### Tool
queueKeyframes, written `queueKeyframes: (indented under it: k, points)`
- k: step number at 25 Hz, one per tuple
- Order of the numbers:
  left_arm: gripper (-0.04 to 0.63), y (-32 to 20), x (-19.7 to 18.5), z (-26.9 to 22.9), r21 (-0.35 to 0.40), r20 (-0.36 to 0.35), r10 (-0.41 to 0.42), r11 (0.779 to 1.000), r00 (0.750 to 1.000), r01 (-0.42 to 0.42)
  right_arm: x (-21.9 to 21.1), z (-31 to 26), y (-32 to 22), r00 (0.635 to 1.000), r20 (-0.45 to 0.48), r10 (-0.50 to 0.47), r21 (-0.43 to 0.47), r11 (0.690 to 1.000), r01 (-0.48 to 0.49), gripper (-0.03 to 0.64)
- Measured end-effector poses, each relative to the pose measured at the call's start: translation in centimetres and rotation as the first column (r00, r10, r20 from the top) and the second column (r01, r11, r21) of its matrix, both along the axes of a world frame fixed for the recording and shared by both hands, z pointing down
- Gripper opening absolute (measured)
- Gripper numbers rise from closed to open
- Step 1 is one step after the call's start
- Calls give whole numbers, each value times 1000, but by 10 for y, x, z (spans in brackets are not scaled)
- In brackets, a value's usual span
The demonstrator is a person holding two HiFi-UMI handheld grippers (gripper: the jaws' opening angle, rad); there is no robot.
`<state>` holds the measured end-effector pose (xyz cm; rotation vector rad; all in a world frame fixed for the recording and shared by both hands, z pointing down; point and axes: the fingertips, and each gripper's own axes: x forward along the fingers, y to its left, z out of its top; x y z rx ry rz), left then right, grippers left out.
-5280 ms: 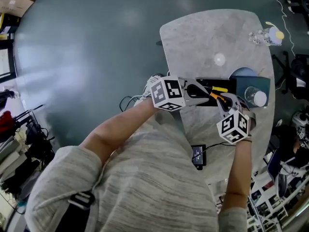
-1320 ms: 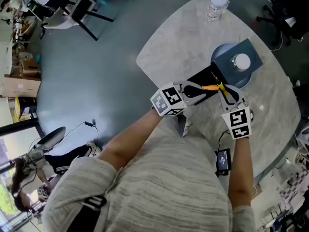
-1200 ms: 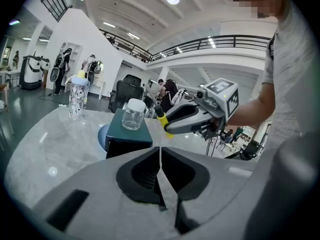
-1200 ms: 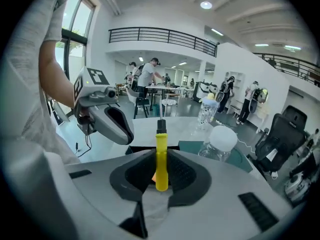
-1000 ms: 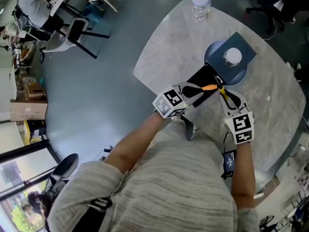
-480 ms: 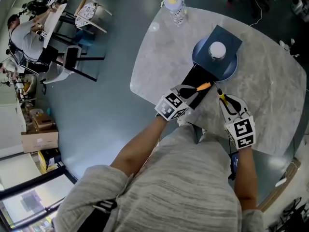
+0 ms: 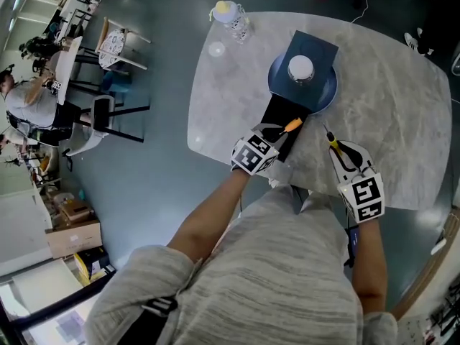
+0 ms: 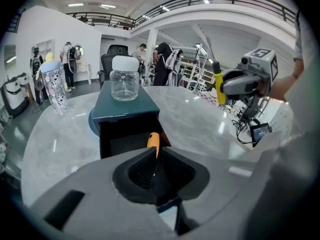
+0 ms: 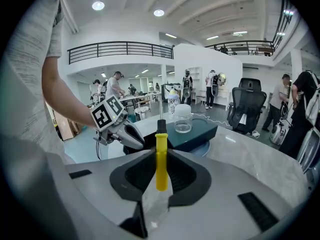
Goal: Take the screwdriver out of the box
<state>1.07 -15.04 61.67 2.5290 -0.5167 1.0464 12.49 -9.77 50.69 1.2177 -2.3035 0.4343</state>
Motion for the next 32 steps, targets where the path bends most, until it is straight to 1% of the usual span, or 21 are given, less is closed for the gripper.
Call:
queueKeyframes:
  k: [5, 9, 11, 17, 24, 32]
  points:
    - [31, 0, 5, 9, -8, 56, 36, 999, 998, -35, 13, 1, 11, 999, 8, 44, -8, 999, -44, 66]
    - [69, -2, 10, 15, -13, 91, 62, 998, 994, -61, 20, 5, 17, 997, 13, 72, -13, 997, -72, 66]
    - [75, -3, 12, 18, -12, 106, 71, 997, 992, -70, 24, 6, 20, 996, 13, 83, -15, 996, -83, 66]
    - [100, -4, 15, 28, -11, 153, 89, 996, 984, -89, 33, 8, 28, 994, 13, 110, -17, 994, -110, 66]
    - [127, -6, 15, 46, -22, 220, 105, 994, 970, -103, 41, 11, 34, 991, 17, 134, -24, 991, -134, 66]
    - [130, -7, 15, 53, -22, 270, 109, 994, 957, -107, 48, 9, 35, 989, 18, 149, -16, 989, -149, 66]
